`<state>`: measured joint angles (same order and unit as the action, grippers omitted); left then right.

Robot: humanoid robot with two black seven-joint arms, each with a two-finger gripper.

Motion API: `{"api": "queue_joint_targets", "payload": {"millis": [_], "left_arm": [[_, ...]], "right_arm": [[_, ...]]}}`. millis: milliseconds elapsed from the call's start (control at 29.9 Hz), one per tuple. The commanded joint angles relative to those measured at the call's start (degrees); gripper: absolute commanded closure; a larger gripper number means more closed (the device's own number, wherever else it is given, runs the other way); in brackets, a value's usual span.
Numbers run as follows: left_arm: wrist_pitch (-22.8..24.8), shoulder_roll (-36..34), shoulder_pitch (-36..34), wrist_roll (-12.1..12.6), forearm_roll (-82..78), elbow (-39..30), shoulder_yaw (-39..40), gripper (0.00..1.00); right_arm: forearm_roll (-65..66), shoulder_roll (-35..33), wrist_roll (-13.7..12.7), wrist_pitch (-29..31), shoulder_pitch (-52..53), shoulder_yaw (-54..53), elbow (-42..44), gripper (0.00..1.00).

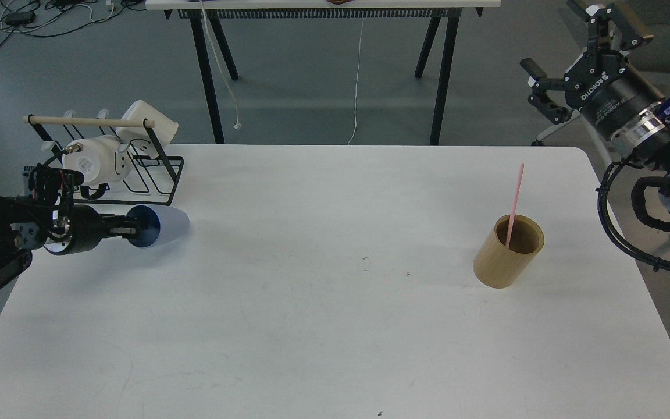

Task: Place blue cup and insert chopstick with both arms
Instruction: 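Lift the blue cup and carry it toward the table center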

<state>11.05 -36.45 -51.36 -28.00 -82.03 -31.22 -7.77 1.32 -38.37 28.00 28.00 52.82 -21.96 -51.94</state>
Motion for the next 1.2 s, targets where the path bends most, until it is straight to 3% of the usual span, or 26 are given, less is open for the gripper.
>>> {"api": "queue_joint_targets", "payload": {"millis": [0, 201, 301, 469, 703, 904, 1171], "left_arm": [[-0.07, -2.57, -3.03, 0.0, 0.03, -5.5, 0.3, 1.0], [1.51, -5.22, -12.26, 0.0, 0.21, -19.56, 0.21, 1.0], [5.45, -3.38, -16.83, 0.0, -0.32, -24.05, -0.05, 1.0], [16.25, 6.45, -26.32, 0.0, -11.98, -24.86, -0.23, 1.0], [16.95, 21.57, -37.22, 0.0, -26.24, -25.03, -1.1, 1.0], [16.95, 36.43, -42.68, 0.0, -27.48, -23.19, -16.46, 1.0], [16.95, 36.45, -44.17, 0.0, -28.01, -22.57, -31.42, 1.0]], "right_arm": [[0.0, -0.22, 0.0, 0.0, 0.0, -0.8, 0.17, 0.0], [-0.17, -0.31, 0.0, 0.0, 0.09, -4.4, 3.5, 0.0], [-0.26, -0.31, 0.0, 0.0, 0.09, -6.95, 5.88, 0.01], [-0.35, -0.3, 0.0, 0.0, 0.27, -10.47, 9.57, 0.01], [-0.96, -1.27, 0.0, 0.0, 0.18, -11.09, 11.07, 0.01], [-1.05, -3.29, 0.0, 0.0, 0.09, -13.02, 12.65, 0.01], [-1.14, -4.79, 0.0, 0.0, 0.0, -13.11, 12.39, 0.01]]}}
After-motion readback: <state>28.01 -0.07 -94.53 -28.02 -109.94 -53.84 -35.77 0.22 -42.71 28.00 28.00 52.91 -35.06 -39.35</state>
